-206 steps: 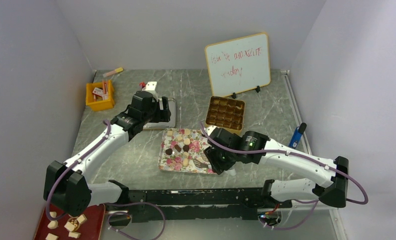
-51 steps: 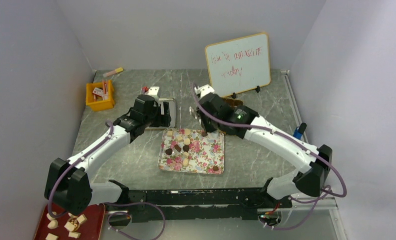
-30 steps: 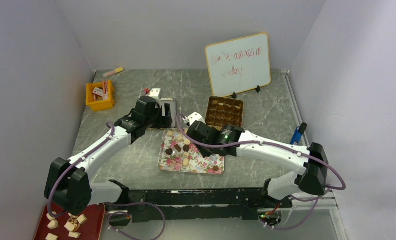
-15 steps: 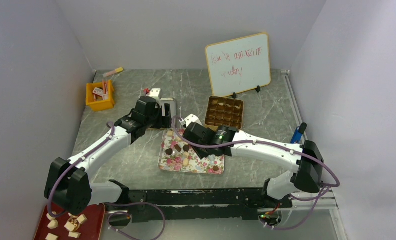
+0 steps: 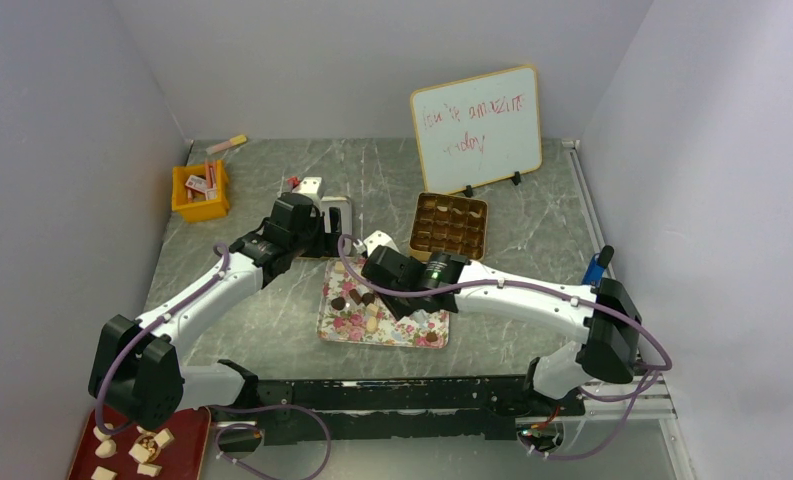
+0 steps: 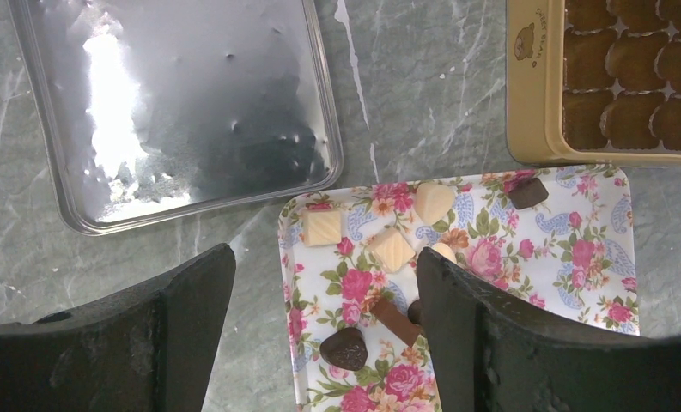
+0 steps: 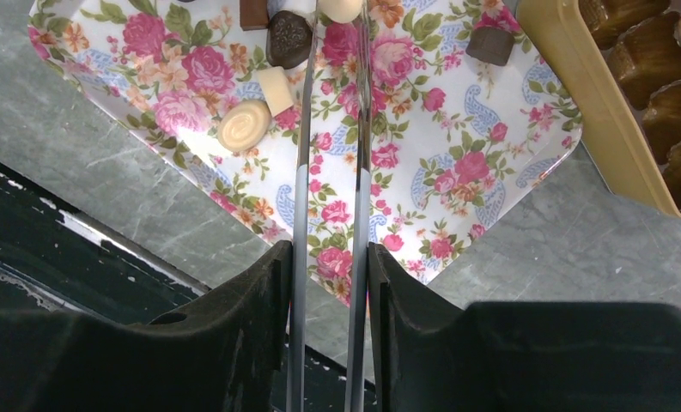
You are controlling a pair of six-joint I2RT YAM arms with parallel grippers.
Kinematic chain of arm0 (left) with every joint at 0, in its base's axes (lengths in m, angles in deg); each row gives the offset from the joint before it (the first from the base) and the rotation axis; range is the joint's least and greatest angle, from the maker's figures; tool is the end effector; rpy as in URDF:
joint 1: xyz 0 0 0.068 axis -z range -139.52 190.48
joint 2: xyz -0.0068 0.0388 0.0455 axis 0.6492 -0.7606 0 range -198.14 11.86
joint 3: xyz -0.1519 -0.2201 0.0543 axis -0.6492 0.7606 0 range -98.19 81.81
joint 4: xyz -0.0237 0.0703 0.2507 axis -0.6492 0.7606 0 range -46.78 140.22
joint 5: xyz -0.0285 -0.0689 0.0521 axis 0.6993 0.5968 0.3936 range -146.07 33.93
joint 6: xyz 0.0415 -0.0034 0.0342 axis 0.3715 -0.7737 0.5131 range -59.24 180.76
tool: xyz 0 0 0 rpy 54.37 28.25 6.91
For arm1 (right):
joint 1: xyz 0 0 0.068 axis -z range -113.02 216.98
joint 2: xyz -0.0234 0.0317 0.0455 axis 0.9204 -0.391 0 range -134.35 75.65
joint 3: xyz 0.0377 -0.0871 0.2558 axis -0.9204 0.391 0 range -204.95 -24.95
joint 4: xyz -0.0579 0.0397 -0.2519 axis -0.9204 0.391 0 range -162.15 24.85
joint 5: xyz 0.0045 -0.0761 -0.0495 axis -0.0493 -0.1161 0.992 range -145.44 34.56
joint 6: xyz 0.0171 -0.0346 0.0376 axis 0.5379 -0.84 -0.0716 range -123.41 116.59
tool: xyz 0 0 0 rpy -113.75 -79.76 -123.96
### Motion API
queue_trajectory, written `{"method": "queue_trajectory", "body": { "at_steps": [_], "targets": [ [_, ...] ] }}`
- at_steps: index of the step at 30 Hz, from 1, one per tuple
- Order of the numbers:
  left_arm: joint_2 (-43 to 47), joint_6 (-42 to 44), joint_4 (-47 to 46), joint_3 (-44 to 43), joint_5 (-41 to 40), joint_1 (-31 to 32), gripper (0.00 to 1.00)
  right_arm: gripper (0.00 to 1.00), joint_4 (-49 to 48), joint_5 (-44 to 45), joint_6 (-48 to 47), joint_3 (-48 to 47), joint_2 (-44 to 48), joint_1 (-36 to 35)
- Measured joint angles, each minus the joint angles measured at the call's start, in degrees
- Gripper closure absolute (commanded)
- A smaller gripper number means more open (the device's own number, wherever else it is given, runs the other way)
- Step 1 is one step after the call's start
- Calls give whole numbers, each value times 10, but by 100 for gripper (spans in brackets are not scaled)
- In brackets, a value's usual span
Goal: Pack the chocolate
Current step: Pick up the fake chocolate from the plate.
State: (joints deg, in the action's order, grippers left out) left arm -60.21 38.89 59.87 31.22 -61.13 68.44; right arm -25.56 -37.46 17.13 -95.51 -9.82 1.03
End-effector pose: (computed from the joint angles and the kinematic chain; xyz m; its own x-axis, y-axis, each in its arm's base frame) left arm 0.2443 -0.1260 0.2634 -0.6572 -0.0713 -0.7503 0.1733 0.9545 -0.2425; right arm 0.1333 0.2722 0.2769 -0.6191 -0.5684 -0.5419 -0.6316 0.7704 -0.0865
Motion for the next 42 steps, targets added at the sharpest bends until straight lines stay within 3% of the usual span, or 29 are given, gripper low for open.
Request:
{"method": "queue_trajectory", "body": {
  "at_steps": [35, 37, 42],
  "targets": [
    [0, 2, 3, 0, -8, 0, 18, 57, -47, 2, -24, -4, -72, 0],
    [-1, 2, 3, 0, -9, 0, 18, 60, -48, 2, -26, -4, -76, 0],
    [-3, 2, 3, 0, -9, 0, 18, 83, -48, 5, -30, -4, -81, 1]
  ]
}}
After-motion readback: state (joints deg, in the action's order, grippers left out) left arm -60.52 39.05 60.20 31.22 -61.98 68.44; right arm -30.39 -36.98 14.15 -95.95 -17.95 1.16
